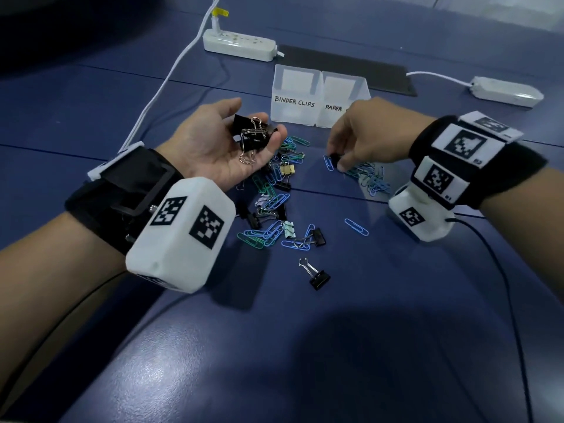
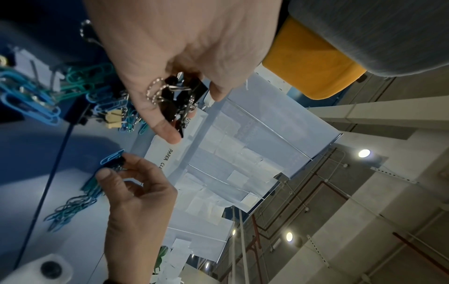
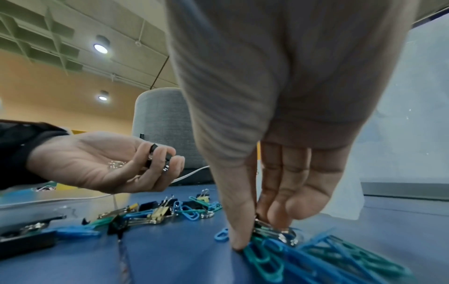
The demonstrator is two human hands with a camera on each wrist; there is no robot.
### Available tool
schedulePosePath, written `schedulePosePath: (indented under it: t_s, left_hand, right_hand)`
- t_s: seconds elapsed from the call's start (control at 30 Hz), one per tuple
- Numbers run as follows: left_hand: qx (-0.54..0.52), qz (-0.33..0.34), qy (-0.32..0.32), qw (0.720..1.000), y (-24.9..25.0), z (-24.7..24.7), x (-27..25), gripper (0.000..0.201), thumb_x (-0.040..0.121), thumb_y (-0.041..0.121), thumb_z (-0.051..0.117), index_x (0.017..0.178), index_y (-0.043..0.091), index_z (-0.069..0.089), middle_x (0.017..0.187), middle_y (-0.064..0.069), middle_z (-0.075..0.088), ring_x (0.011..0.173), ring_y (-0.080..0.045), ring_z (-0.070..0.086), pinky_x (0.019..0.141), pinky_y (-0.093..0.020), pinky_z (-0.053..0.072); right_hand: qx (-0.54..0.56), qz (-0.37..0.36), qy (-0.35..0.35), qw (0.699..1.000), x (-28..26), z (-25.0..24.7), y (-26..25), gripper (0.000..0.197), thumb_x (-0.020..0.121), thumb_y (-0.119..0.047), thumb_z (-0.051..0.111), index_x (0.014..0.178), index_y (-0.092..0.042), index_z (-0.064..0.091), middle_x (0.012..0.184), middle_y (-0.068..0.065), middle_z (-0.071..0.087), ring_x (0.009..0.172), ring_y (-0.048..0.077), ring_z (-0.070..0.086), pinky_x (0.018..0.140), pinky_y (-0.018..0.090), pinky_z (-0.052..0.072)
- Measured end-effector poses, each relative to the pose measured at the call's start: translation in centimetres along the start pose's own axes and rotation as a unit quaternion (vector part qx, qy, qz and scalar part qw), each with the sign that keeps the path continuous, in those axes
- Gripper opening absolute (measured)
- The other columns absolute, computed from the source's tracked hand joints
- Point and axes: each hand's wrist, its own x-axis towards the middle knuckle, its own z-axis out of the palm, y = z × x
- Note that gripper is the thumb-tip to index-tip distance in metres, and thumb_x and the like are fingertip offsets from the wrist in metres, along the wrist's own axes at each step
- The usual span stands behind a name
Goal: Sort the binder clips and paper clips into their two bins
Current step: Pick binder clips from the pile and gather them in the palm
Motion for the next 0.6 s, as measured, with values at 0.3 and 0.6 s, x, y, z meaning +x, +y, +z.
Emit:
schedulePosePath:
  t_s: [0.3,0.6]
  left_hand:
    - [0.009,0.006,0.009,1.000,0.0,-0.4,0.2,0.035,0.099,0.031,0.043,0.089,0.000,0.056,0.100,-0.018,0.059,0.082,-0.030,0.066,0.065,-0.031,0.061]
    - [-0.010,0.008,-0.026,1.000,1.1,-1.8,0.2,0.030,0.100,0.028,0.041,0.096,0.005,0.059,0.104,-0.015,0.059,0.087,-0.026,0.063,0.065,-0.029,0.060]
  right_hand:
    - [0.063,-0.027,0.084,0.994,-0.6,-1.3,-0.4,0.020,0.074,-0.027,0.076,0.094,-0.021,0.076,0.084,-0.004,0.073,0.085,0.011,0.068,0.079,0.021,0.049]
    - [0.072,-0.166,0.070,0.981,3.4,-2.7,-9.7,0.025,0.077,-0.034,0.071,0.099,-0.021,0.075,0.093,0.000,0.076,0.090,0.010,0.069,0.087,0.028,0.052]
